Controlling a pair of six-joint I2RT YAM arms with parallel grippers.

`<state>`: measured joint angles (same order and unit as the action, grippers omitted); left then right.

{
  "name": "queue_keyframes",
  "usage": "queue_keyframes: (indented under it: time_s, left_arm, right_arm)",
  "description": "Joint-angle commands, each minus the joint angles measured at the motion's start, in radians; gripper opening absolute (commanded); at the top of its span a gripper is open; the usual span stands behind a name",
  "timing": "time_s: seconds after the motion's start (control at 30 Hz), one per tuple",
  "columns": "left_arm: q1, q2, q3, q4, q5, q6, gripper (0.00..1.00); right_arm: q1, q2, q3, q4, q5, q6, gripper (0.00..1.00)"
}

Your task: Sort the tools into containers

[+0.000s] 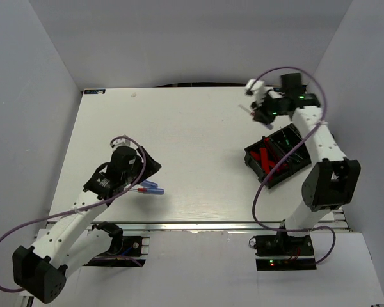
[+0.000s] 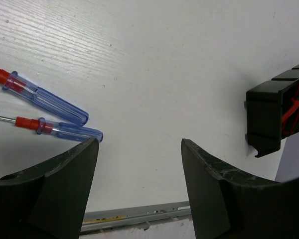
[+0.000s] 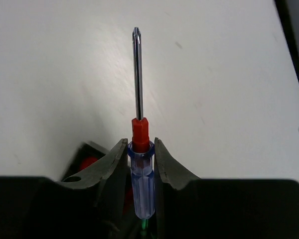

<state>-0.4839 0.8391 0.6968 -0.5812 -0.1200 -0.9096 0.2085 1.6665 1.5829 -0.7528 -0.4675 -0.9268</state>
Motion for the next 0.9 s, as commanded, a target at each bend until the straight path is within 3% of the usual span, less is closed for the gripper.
queue_keyframes:
  time_s: [0.0, 0.17, 0.43, 0.73, 0.87]
  left_arm:
    - [0.016, 0.023, 0.03, 0.061, 0.039, 0.046, 0.78]
    - [0.039, 0.08, 0.023, 0.104, 0.088, 0.074, 0.78]
    - [0.073, 0.166, 0.049, 0.135, 0.164, 0.107, 0.78]
    - [0.099, 0.189, 0.035, 0.147, 0.207, 0.095, 0.78]
    - [0.11, 0.192, 0.03, 0.149, 0.217, 0.087, 0.78]
  right_arm:
    - [-0.187, -0.027, 0.069, 0.072, 0.018, 0.218, 0.0]
    - [-0.418, 0.022, 0.126, 0.082, 0.064, 0.246, 0.0]
    - [-0.59, 0.125, 0.074, 0.231, 0.107, 0.171, 0.0]
    - [-0.606, 0.255, 0.109, 0.282, 0.104, 0.172, 0.0]
    - [-0.606, 0.289, 0.103, 0.287, 0.107, 0.174, 0.16]
